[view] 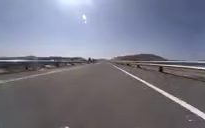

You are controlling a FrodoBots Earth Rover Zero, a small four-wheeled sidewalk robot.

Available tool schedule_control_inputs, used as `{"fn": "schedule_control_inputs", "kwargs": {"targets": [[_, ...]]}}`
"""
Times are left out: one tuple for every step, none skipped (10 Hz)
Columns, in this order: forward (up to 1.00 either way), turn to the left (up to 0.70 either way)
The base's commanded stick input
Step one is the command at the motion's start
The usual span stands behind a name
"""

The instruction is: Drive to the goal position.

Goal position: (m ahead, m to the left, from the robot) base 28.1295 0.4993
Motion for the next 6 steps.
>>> {"fn": "schedule_control_inputs", "kwargs": {"targets": [[1.00,0.00],[1.00,0.00],[1.00,0.00],[1.00,0.00],[1.00,0.00],[1.00,0.00]]}}
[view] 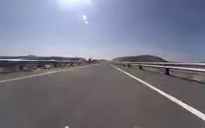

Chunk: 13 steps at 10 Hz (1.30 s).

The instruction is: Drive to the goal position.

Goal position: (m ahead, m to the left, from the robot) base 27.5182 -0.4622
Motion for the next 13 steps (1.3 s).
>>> {"fn": "schedule_control_inputs", "kwargs": {"targets": [[1.00,0.00],[1.00,0.00],[1.00,0.00],[1.00,0.00],[1.00,0.00],[1.00,0.00],[1.00,0.00],[1.00,0.00],[1.00,0.00],[1.00,0.00],[1.00,0.00],[1.00,0.00],[1.00,0.00]]}}
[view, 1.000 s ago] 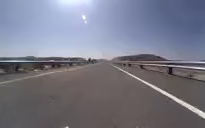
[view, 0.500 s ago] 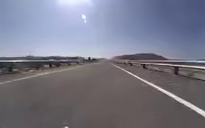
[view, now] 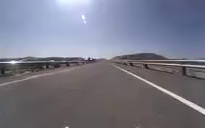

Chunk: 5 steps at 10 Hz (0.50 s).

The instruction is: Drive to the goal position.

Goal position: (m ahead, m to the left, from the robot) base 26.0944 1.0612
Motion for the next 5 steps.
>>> {"fn": "schedule_control_inputs", "kwargs": {"targets": [[1.00,0.00],[1.00,0.00],[1.00,0.00],[1.00,0.00],[1.00,0.00]]}}
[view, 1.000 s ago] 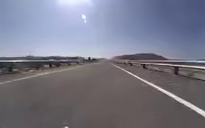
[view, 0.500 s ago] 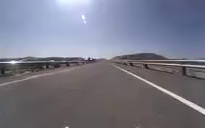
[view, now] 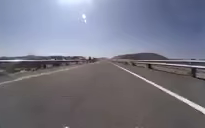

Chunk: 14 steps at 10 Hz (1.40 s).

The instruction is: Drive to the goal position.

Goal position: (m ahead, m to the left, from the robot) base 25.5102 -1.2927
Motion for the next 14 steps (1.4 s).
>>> {"fn": "schedule_control_inputs", "kwargs": {"targets": [[1.00,0.00],[1.00,0.00],[1.00,0.00],[1.00,0.00],[1.00,0.00],[1.00,0.00],[1.00,0.00],[1.00,0.00],[1.00,0.00],[1.00,0.00],[1.00,0.00],[1.00,0.00],[1.00,0.00],[1.00,0.00]]}}
